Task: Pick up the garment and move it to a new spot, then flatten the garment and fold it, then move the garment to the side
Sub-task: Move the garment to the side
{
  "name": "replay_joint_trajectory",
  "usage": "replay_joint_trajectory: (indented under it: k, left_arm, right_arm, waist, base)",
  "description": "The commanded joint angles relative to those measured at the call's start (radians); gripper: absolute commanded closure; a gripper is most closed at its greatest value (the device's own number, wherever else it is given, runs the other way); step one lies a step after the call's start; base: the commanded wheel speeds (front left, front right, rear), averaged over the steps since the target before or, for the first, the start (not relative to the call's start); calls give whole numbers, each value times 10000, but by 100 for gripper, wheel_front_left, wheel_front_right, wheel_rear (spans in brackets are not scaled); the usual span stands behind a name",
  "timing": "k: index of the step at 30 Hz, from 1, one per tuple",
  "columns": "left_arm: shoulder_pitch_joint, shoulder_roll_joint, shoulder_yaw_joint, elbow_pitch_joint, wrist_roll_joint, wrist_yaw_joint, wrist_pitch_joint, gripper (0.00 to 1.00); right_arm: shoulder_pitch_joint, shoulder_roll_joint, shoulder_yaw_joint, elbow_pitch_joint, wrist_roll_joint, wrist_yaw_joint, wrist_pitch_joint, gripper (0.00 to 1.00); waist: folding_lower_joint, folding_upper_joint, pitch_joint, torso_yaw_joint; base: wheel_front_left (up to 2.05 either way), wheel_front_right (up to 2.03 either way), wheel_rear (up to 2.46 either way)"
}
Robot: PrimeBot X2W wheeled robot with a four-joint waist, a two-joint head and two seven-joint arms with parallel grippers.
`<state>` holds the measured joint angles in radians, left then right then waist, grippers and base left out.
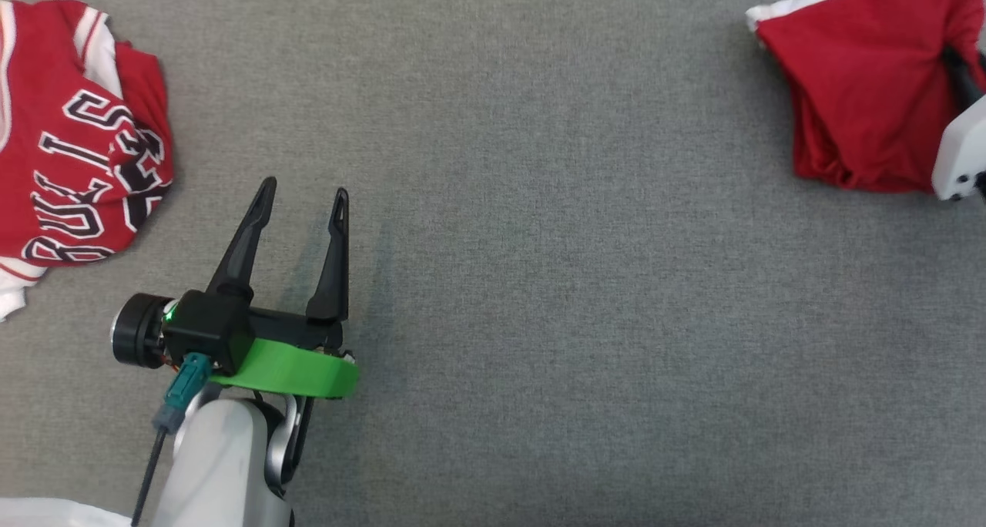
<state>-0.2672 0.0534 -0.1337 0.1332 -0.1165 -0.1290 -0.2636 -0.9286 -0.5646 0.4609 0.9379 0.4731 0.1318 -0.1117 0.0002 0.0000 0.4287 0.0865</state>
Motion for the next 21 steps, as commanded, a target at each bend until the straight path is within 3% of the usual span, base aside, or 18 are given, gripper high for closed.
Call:
replay_joint_trajectory:
  k: [1, 12, 21]
  left_arm:
    - [-318, 168, 5, -116, 75, -24, -13, 0]
    - [-690, 608, 184, -1159, 364, -24, -12, 0]
    - [-611, 795, 96, -1784, 502, -24, -6, 0]
  right_arm:
    - [-292, -280, 30, -61, 66, -22, -33, 100]
    - [-1529, -2533, 192, -594, 308, -22, 337, 100]
    - [-1965, -3532, 56, -987, 625, -22, 674, 100]
  waist:
    - [-2, 0, 1533, -860]
    - [-2, 0, 2516, -1693]
    - [-2, 0, 3022, -2005]
  base:
    - [0, 0, 0]
    - [0, 0, 0]
    - [0, 0, 0]
